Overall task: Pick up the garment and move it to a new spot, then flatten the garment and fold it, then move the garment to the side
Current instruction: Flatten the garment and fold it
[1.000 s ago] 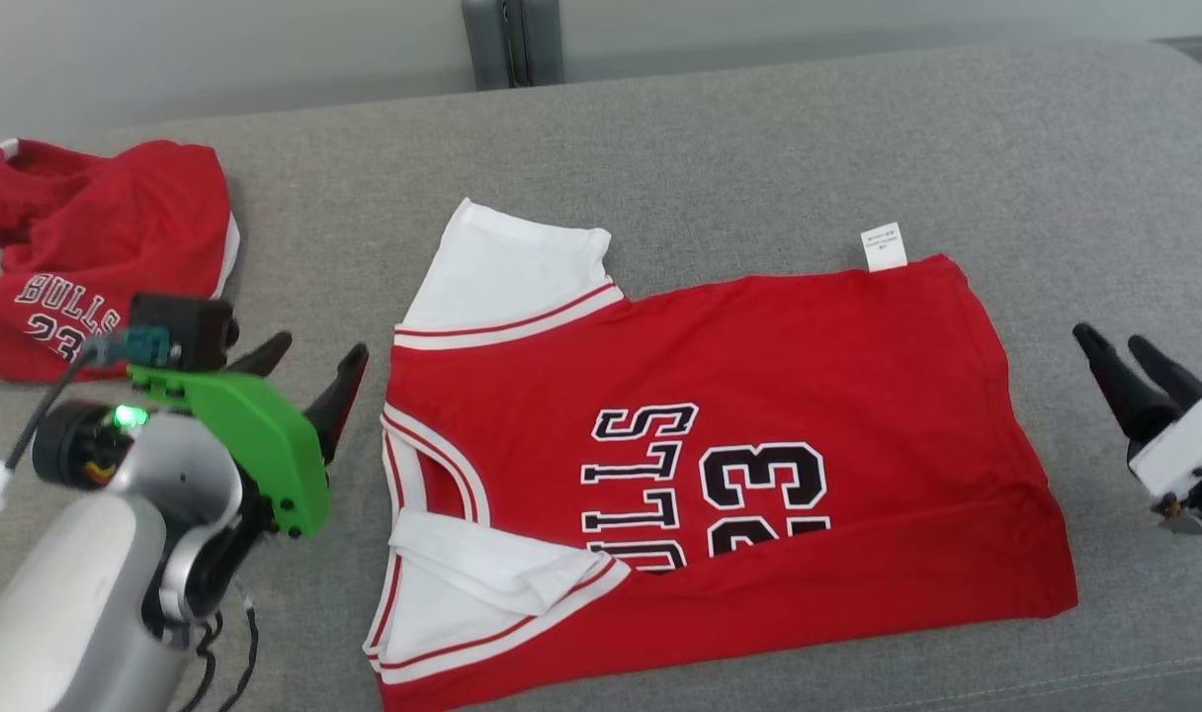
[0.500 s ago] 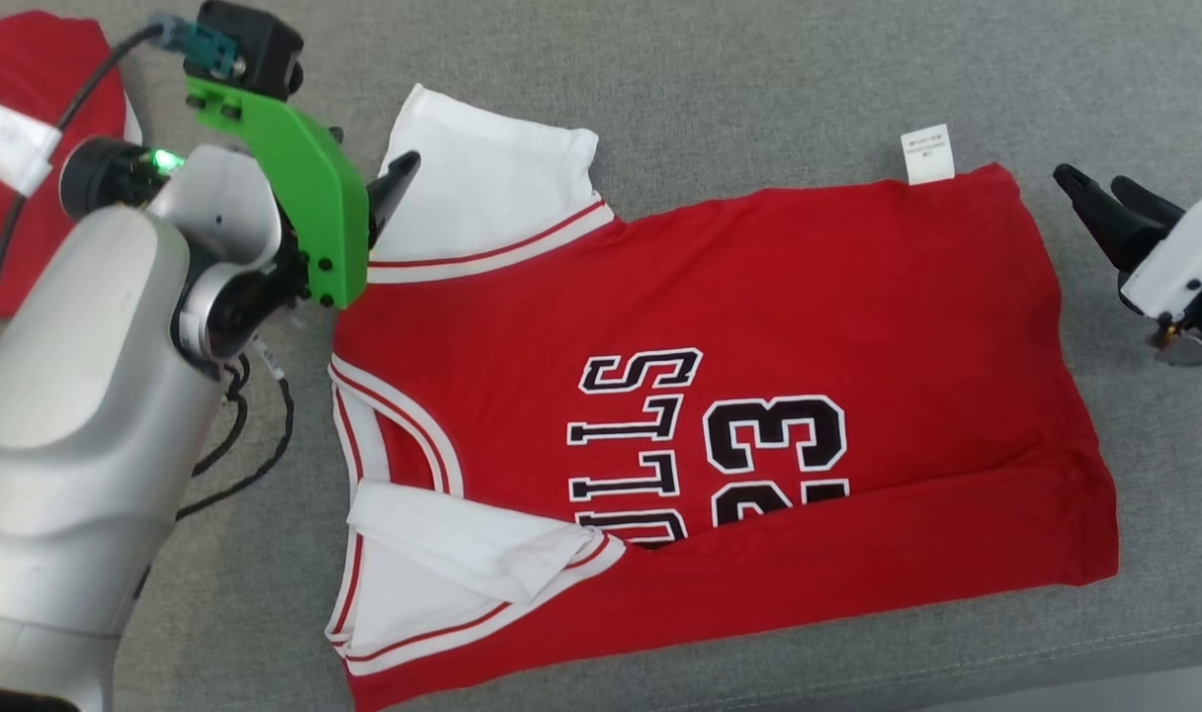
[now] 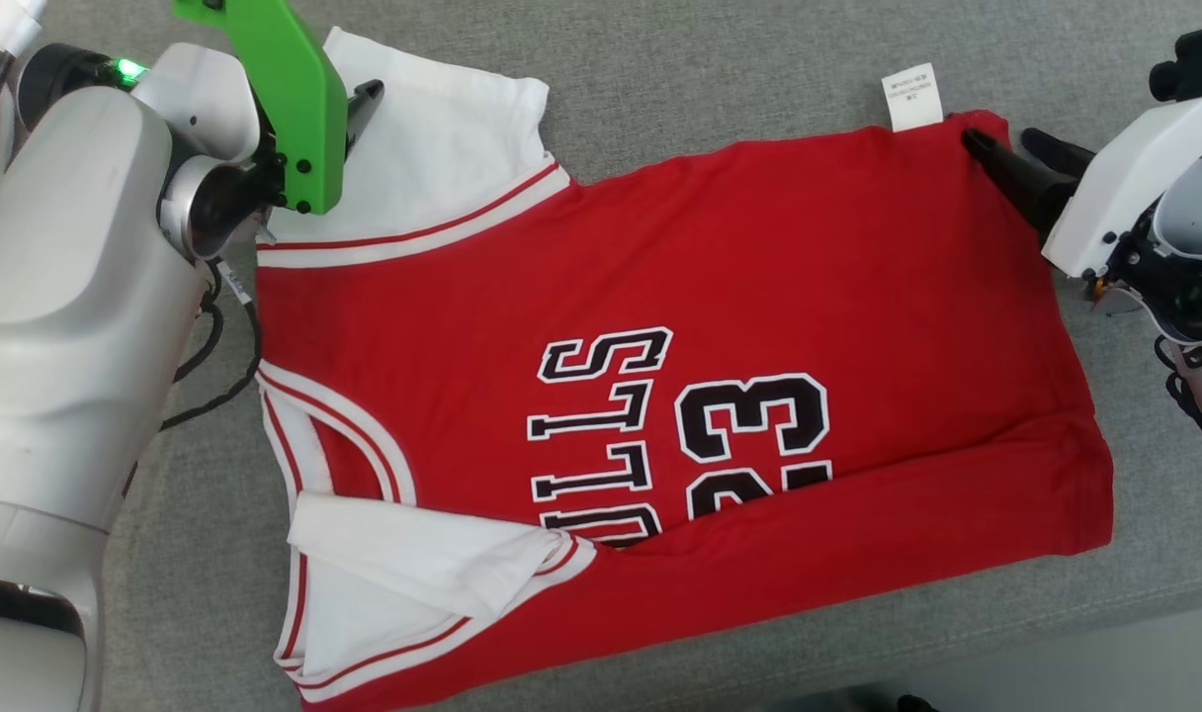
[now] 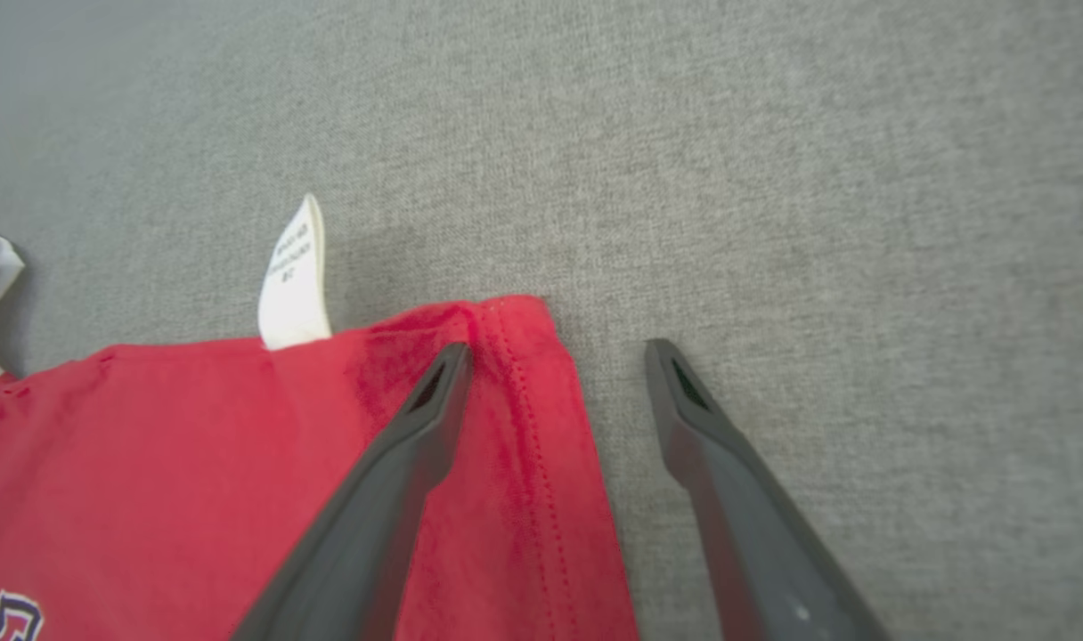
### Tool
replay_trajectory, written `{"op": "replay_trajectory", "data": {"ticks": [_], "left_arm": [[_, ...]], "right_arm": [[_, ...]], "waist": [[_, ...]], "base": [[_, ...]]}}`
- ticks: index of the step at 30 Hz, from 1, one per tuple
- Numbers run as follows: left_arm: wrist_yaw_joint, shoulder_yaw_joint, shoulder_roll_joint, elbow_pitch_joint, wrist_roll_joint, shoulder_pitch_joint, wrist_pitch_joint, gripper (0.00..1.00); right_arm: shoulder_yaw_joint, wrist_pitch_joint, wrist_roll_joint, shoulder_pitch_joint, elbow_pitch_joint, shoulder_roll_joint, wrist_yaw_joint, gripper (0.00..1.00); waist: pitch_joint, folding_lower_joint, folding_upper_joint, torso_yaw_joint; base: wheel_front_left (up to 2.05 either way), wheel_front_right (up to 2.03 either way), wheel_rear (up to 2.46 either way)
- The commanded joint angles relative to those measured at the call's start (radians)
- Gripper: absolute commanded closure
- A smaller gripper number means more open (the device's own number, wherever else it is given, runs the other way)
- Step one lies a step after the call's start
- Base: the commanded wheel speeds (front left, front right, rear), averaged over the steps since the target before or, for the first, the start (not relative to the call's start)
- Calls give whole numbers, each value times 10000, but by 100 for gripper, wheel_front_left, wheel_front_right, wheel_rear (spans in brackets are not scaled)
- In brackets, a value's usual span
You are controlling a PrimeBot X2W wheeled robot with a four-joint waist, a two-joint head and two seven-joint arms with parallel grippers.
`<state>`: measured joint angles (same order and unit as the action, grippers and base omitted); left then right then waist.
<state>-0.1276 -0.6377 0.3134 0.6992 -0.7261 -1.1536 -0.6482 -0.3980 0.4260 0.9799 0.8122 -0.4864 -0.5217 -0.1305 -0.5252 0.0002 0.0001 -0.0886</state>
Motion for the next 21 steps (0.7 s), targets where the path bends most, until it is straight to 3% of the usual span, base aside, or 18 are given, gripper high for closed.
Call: {"op": "replay_trajectory", "data": {"ticks": [1, 9, 10, 11, 12, 13, 14, 21], "left_arm": [[-34, -78, 125, 159, 48, -288, 83, 0], [-33, -433, 304, 1343, -180, -658, 16, 0], [-33, -498, 323, 1402, -227, -648, -7, 15], [-34, -543, 334, 1440, -311, -666, 22, 35], [-34, -594, 325, 1451, -416, -668, 76, 75], [-34, -631, 325, 1460, -501, -658, 109, 100], [-34, -687, 325, 1471, -594, -636, 139, 100], [-34, -992, 565, 1452, -897, -606, 826, 100]], "right_arm": [[-271, -25, 55, 55, 12, 86, -5, 0], [-1177, -349, 309, 376, 128, 108, -5, 0], [-1258, -384, 349, 392, 123, 84, -5, 0], [-1377, -441, 366, 410, 128, 56, -5, 4], [-1505, -533, 392, 428, 156, 29, -5, 40], [-1568, -640, 436, 452, 179, 17, -5, 61], [-1638, -774, 474, 474, 185, -13, -5, 98], [-1797, -1904, 643, 545, -229, -198, -5, 100]], "waist": [[-174, -2, -1, -227], [-324, -2, -1, -603], [-317, -2, -1, -615], [-296, -2, -1, -628], [-258, -2, -1, -631], [-218, -2, -1, -627], [-162, -2, -1, -614], [276, -2, -1, -419]], "base": [[0, 0, 0], [0, 0, 0], [0, 0, 0], [0, 0, 0], [0, 0, 0], [0, 0, 0], [0, 0, 0], [0, 0, 0]]}}
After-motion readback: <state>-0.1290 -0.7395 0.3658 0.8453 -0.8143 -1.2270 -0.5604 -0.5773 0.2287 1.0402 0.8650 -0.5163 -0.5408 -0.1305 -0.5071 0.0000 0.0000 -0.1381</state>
